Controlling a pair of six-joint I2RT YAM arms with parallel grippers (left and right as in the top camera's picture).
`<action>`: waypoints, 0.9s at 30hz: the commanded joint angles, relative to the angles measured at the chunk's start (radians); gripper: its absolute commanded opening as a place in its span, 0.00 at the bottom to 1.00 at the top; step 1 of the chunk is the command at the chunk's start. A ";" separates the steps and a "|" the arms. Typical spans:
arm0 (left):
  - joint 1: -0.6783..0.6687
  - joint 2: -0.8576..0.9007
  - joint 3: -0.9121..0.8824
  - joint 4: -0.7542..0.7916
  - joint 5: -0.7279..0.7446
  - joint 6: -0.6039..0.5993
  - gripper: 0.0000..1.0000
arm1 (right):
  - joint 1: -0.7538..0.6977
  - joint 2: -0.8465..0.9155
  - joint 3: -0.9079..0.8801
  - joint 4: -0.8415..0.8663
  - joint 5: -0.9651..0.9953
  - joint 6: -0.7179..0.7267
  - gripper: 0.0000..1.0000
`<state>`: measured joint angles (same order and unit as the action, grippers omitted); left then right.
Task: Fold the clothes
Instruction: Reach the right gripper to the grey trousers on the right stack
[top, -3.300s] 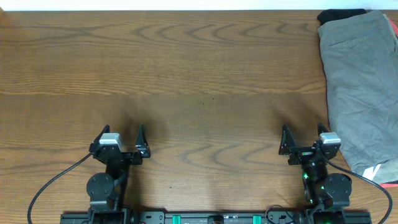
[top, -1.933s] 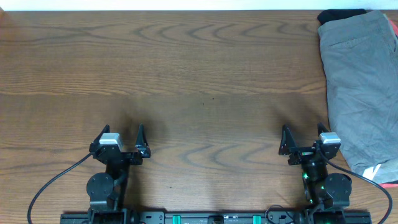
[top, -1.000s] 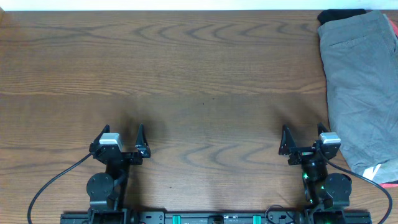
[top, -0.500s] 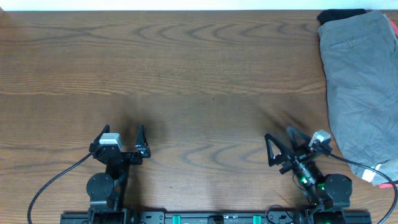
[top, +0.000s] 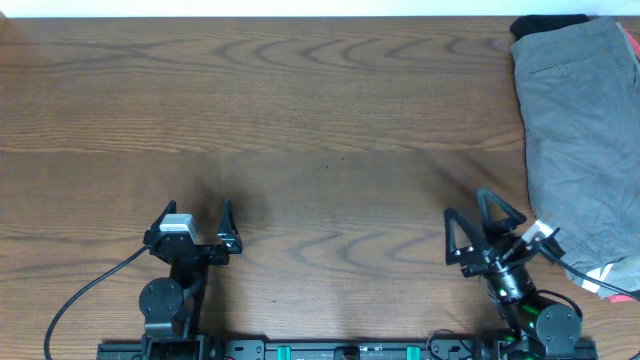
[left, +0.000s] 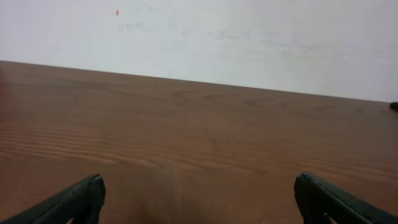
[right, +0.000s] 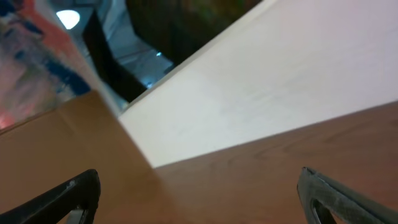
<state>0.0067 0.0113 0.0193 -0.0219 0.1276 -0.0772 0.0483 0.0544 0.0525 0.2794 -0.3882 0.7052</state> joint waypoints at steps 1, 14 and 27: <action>0.006 0.000 -0.015 -0.037 0.011 0.006 0.98 | 0.011 0.094 0.142 -0.013 0.124 -0.166 0.99; 0.006 0.000 -0.015 -0.037 0.011 0.006 0.98 | 0.002 1.014 0.896 -0.416 0.595 -0.531 0.99; 0.006 0.000 -0.015 -0.037 0.011 0.006 0.98 | -0.029 1.620 1.421 -0.720 0.721 -0.782 0.99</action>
<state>0.0067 0.0113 0.0193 -0.0223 0.1272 -0.0772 0.0307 1.6180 1.4437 -0.4480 0.2443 0.0490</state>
